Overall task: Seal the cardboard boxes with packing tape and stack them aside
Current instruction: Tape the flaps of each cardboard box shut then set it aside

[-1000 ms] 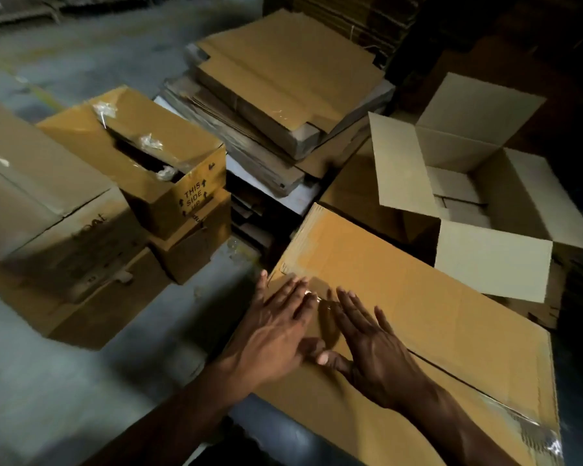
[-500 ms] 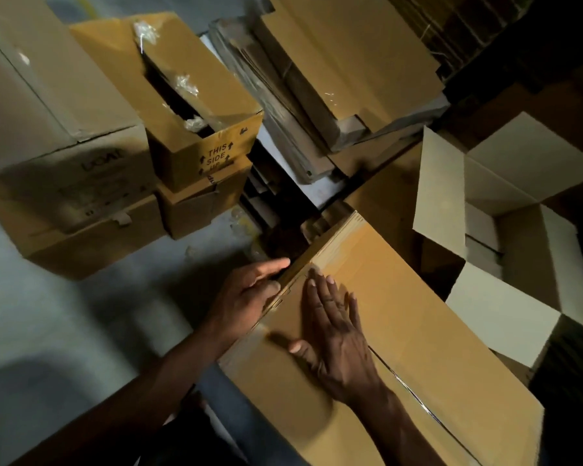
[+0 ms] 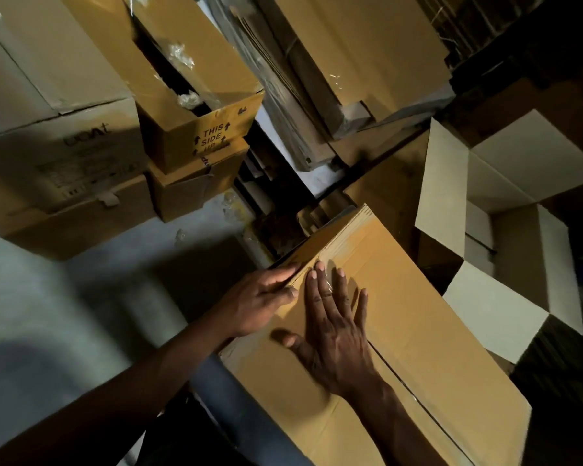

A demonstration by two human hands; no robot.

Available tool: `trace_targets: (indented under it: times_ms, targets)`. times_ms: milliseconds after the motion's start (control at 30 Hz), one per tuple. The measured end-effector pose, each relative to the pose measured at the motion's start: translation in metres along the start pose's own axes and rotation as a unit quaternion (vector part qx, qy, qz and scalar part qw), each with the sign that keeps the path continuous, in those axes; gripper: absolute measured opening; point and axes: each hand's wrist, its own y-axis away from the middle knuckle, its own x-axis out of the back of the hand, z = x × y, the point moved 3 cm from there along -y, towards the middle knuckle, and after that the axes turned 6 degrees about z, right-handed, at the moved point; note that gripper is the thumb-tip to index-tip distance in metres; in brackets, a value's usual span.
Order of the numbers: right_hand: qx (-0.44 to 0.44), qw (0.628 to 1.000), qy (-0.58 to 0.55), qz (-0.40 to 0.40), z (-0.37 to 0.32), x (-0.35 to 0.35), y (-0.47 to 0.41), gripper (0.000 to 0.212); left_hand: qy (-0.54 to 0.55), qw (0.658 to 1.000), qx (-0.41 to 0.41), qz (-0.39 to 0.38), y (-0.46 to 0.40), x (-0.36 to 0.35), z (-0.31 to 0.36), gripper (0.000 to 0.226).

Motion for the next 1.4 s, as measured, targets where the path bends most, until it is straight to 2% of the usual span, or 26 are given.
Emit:
trace_targets:
  times_ms: [67, 200, 267, 333, 433, 533, 633, 800, 867, 933, 1033, 1100, 1200, 1267, 1333, 1400]
  targets:
    - [-0.014, 1.000, 0.019, -0.011, 0.003, 0.000, -0.005, 0.105, -0.024, 1.000, 0.007, -0.001, -0.006, 0.001, 0.008, 0.077]
    - [-0.023, 0.999, -0.022, 0.005, 0.011, 0.004, -0.015, 0.105, -0.099, 0.995, 0.012, -0.018, -0.024, 0.007, 0.028, 0.057]
    - [-0.028, 0.997, -0.062, 0.034, 0.016, 0.011, -0.009, 0.104, -0.164, 0.986, 0.014, -0.020, -0.031, 0.009, 0.037, 0.062]
    - [-0.050, 0.993, -0.084, 0.070, 0.027, 0.019, 0.009, 0.099, -0.287, 0.957, -0.030, -0.003, -0.036, 0.005, 0.051, 0.064]
    - [-0.123, 0.981, -0.104, 0.106, 0.062, 0.022, 0.058, 0.086, -0.431, 0.887, -0.150, 0.067, -0.030, -0.021, 0.085, 0.070]
    - [-0.232, 0.958, -0.126, 0.110, 0.111, 0.014, 0.126, 0.080, -0.450, 0.860, -0.225, 0.089, -0.022, -0.063, 0.102, 0.066]
    - [-0.317, 0.931, -0.144, 0.108, 0.163, 0.003, 0.202, 0.073, -0.456, 0.847, -0.256, 0.096, -0.006, -0.113, 0.106, 0.061]
    - [-0.375, 0.902, -0.170, 0.129, 0.237, 0.007, 0.292, 0.059, -0.456, 0.838, -0.299, 0.016, 0.052, -0.223, 0.092, 0.058]
    - [-0.378, 0.890, -0.208, 0.147, 0.266, 0.013, 0.309, 0.053, -0.465, 0.840, -0.280, 0.030, 0.071, -0.257, 0.079, 0.056]
    - [-0.370, 0.888, -0.237, 0.134, 0.300, 0.016, 0.315, 0.054, -0.466, 0.849, -0.229, 0.096, 0.087, -0.280, 0.070, 0.054]
    - [-0.369, 0.892, -0.243, 0.092, 0.349, 0.001, 0.310, 0.090, -0.468, 0.850, -0.141, 0.194, 0.121, -0.308, 0.059, 0.059]
    - [-0.347, 0.890, -0.281, 0.091, 0.363, -0.004, 0.301, 0.095, -0.467, 0.846, -0.100, 0.235, 0.149, -0.322, 0.046, 0.071]
    - [-0.334, 0.859, -0.364, 0.135, 0.366, -0.011, 0.295, 0.090, -0.353, 0.889, -0.029, 0.292, 0.193, -0.329, 0.019, 0.089]
    - [-0.335, 0.849, -0.367, 0.179, 0.366, -0.017, 0.299, 0.072, -0.241, 0.915, 0.028, 0.322, 0.209, -0.327, 0.004, 0.086]
    - [-0.342, 0.856, -0.333, 0.200, 0.362, -0.025, 0.305, 0.058, -0.158, 0.935, 0.076, 0.308, 0.210, -0.322, -0.007, 0.079]
    - [-0.362, 0.849, -0.321, 0.213, 0.352, -0.033, 0.319, 0.060, -0.135, 0.947, 0.077, 0.282, 0.204, -0.319, -0.011, 0.075]
